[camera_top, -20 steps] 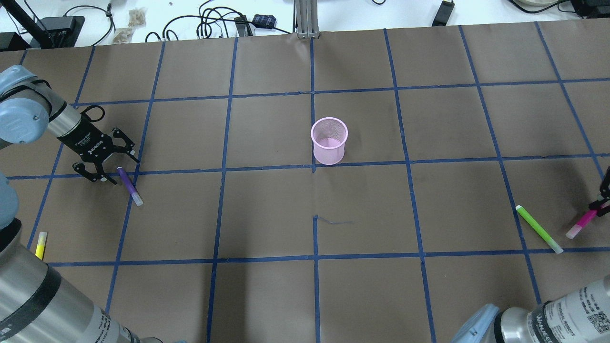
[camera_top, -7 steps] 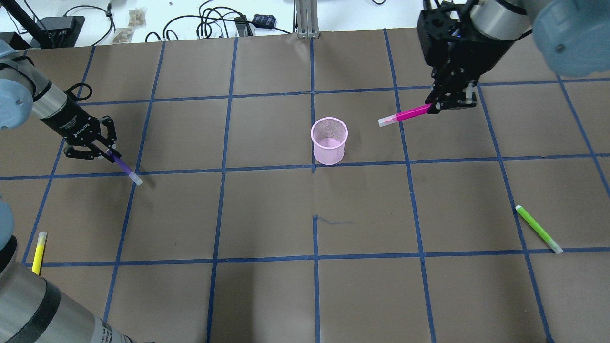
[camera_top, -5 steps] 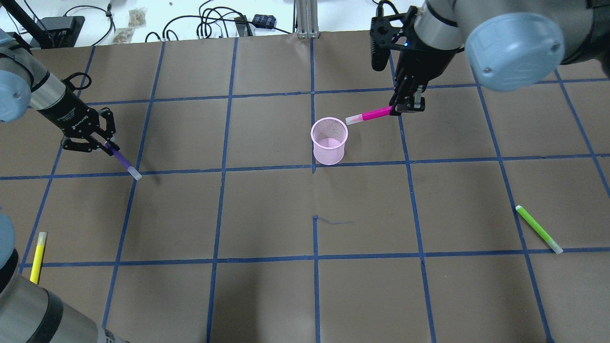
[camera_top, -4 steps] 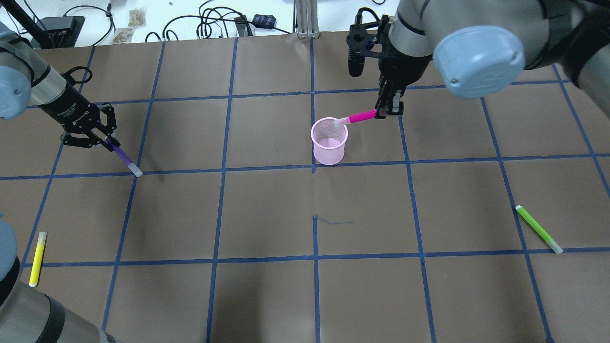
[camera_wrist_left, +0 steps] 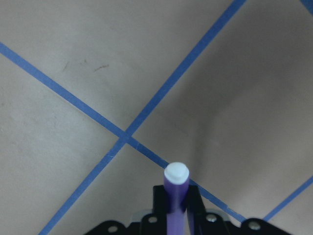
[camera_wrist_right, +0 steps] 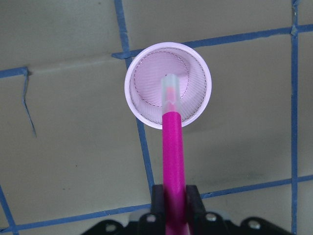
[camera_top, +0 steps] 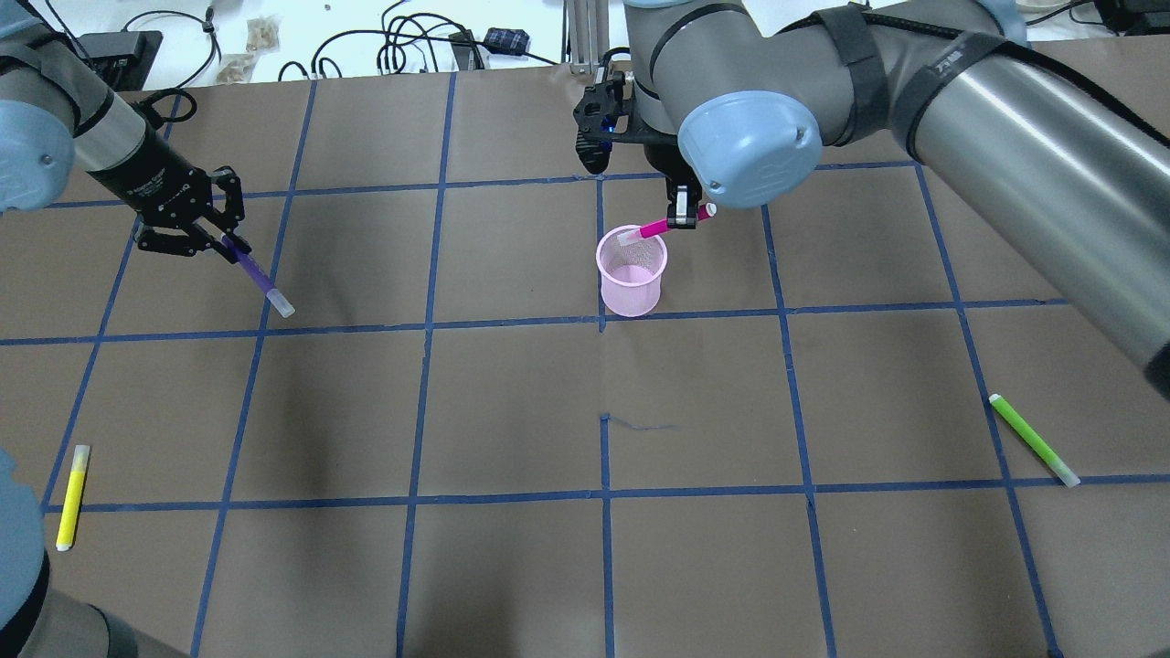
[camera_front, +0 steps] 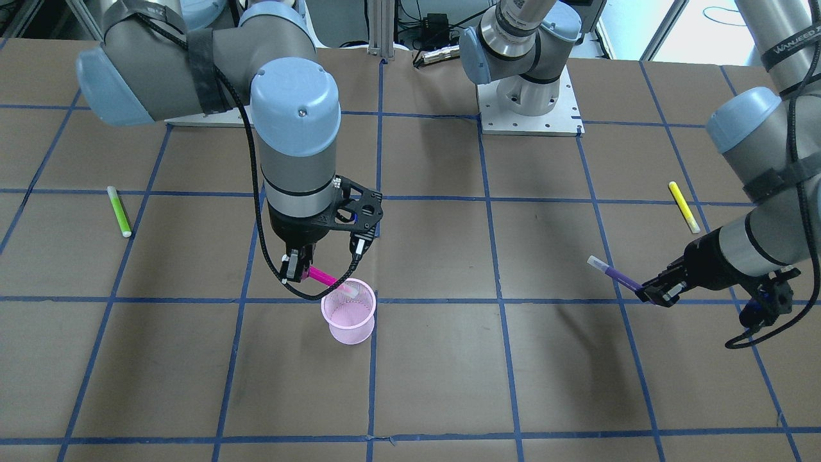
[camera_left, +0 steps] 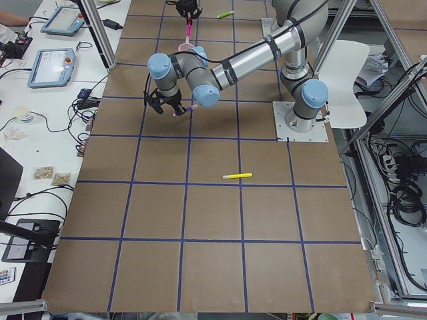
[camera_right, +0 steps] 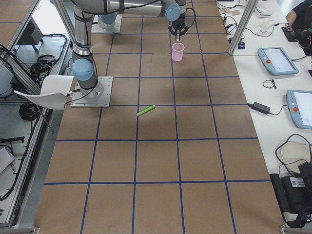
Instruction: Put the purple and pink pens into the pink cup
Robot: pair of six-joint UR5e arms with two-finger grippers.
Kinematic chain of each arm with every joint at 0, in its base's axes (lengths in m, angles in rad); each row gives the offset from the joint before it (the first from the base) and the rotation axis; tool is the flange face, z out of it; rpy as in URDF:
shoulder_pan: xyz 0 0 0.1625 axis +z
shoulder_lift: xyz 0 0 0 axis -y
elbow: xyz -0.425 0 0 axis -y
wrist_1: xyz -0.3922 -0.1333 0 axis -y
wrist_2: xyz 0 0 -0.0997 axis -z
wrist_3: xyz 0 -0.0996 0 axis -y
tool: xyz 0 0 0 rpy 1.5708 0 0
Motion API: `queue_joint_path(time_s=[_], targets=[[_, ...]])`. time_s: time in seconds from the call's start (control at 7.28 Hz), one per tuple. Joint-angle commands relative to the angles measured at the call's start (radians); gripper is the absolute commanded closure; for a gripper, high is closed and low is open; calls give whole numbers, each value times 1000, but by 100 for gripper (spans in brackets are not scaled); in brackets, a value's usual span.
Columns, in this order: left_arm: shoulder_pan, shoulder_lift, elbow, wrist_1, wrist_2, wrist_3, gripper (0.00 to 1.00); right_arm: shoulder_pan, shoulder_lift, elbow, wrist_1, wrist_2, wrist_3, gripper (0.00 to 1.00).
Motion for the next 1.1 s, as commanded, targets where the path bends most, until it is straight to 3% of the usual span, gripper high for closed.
queue_joint_path(time_s=[0.0, 0.27, 0.41, 0.69, 0.82, 0.96], targets=[[-46, 40, -2, 1, -19, -11, 100, 5, 59, -22, -24, -14, 35, 88], [-97, 69, -3, 18, -10, -26, 100, 7, 61, -15, -1, -10, 35, 85], [-103, 84, -9, 20, -10, -23, 100, 7, 61, -15, 19, -6, 35, 76], [-103, 111, -17, 20, -15, -29, 100, 7, 64, -12, 22, -11, 41, 30], [-105, 118, -18, 20, -19, -31, 100, 7, 64, -12, 23, -10, 39, 0], [-114, 135, -18, 21, -27, -55, 100, 7, 64, -15, 25, -6, 38, 0]])
